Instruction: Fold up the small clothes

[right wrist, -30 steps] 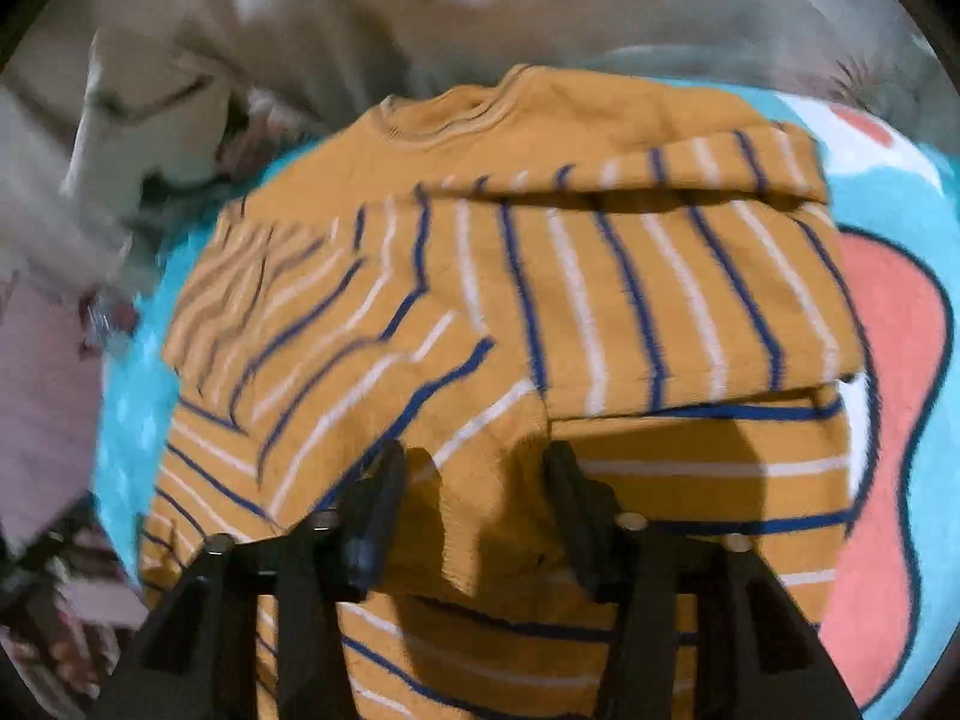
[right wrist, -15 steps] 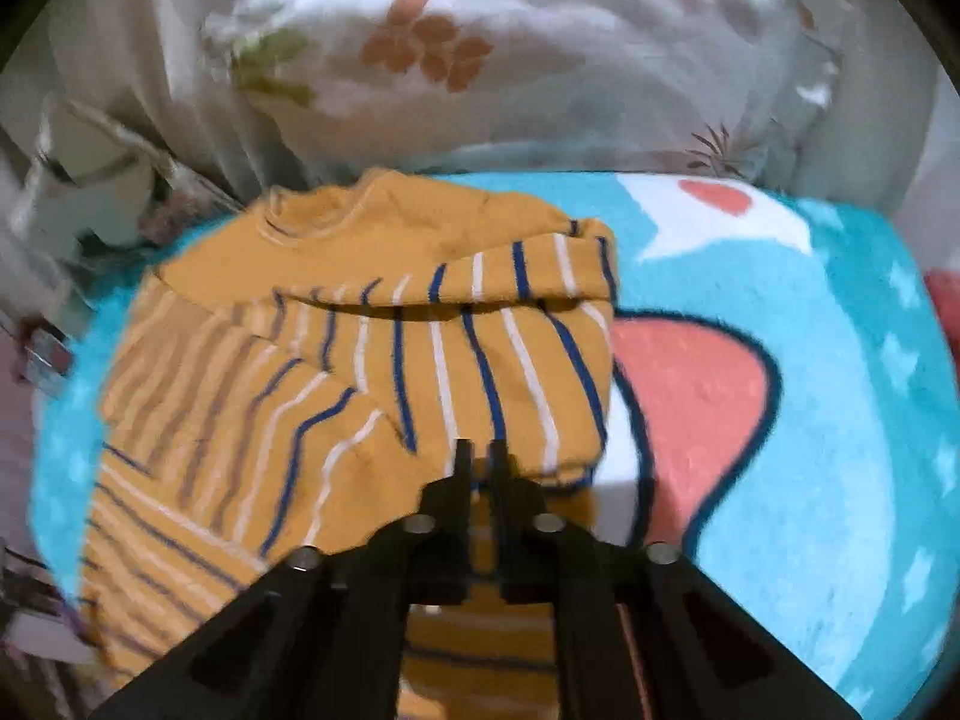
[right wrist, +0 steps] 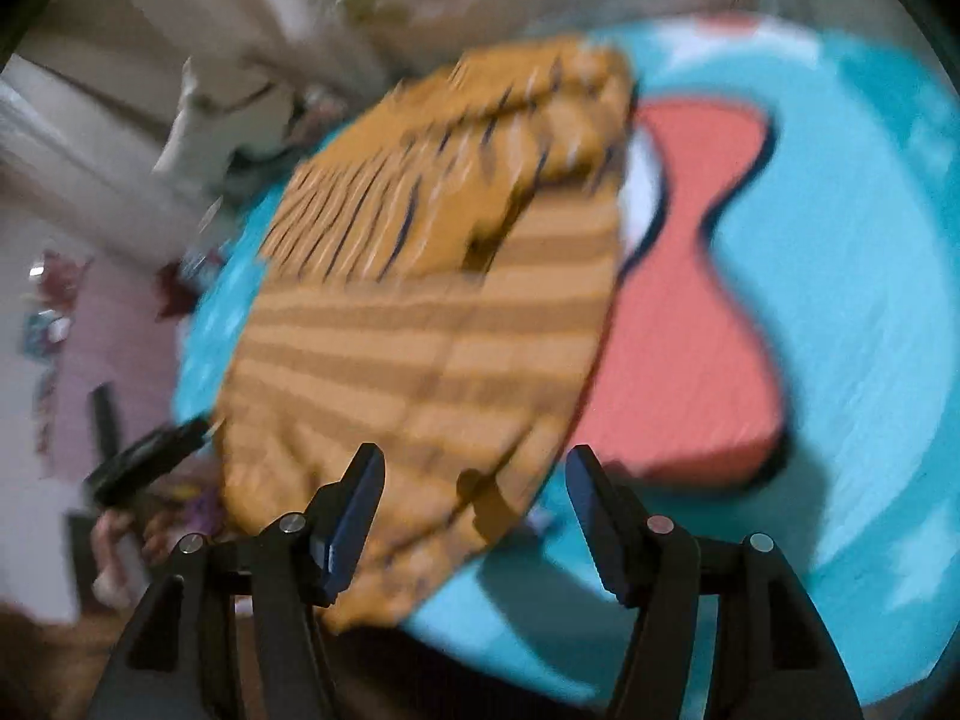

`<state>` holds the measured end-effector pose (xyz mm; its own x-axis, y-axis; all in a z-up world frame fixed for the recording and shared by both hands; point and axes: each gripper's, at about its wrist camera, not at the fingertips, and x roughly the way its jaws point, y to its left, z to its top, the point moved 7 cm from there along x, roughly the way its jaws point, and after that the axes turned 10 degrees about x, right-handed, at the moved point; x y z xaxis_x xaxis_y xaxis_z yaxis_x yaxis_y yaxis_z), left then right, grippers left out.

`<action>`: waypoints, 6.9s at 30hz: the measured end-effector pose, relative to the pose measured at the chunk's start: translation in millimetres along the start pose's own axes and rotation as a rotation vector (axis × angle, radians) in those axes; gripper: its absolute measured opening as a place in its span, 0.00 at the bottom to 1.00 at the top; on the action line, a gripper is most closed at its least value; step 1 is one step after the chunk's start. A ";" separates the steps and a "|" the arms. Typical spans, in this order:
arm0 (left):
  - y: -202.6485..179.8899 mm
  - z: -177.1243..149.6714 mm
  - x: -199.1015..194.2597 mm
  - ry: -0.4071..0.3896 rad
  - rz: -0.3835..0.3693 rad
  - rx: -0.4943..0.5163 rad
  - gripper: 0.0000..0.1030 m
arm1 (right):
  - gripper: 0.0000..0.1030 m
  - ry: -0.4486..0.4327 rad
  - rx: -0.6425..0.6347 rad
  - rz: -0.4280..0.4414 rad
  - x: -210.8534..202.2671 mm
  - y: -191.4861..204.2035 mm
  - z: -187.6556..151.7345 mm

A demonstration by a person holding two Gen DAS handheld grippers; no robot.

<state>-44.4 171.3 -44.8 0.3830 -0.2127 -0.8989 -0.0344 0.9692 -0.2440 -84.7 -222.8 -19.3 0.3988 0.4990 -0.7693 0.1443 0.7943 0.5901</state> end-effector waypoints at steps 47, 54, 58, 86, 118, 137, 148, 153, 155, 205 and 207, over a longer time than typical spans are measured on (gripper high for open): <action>-68.4 108.6 -4.6 -0.033 -0.221 0.046 0.08 | 0.11 0.102 0.059 0.314 40.8 77.9 46.6; -102.3 288.0 81.2 -0.091 -0.117 0.098 0.11 | 0.26 -0.079 0.180 0.230 70.0 74.9 216.8; -103.1 318.9 112.0 -0.032 -0.219 0.022 0.24 | 0.41 -0.133 0.306 0.067 108.0 41.6 281.0; -115.8 326.4 141.9 -0.060 0.078 0.425 0.73 | 0.59 -0.170 0.043 -0.157 153.2 78.5 334.4; -37.5 188.6 85.9 -0.048 -0.405 -0.033 0.92 | 0.72 -0.201 0.450 0.161 68.3 -25.1 124.5; -70.2 193.1 45.1 0.029 -0.314 0.055 0.17 | 0.18 -0.220 0.507 0.252 71.4 -7.0 158.1; -17.0 143.6 7.5 -0.027 -0.135 -0.029 0.53 | 0.39 -0.144 0.448 0.162 30.2 -28.5 73.8; -24.9 147.2 -55.0 -0.198 0.027 0.111 0.70 | 0.43 -0.321 0.291 0.041 -24.9 -9.9 88.5; -33.1 150.2 -72.4 -0.252 0.060 0.149 0.75 | 0.44 -0.340 0.207 0.053 -25.3 11.8 99.0; 150.9 129.4 -191.1 -0.417 0.513 0.149 0.96 | 0.53 -0.183 -0.221 -0.274 184.3 248.5 137.2; 178.4 113.5 -200.6 -0.397 0.536 0.093 0.96 | 0.53 -0.167 -0.264 -0.338 210.4 258.1 143.6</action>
<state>-22.6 401.0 133.3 0.6459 0.3451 -0.6810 -0.2410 0.9385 0.2471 166.5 37.5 6.3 0.5126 0.1512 -0.8452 0.0648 0.9747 0.2137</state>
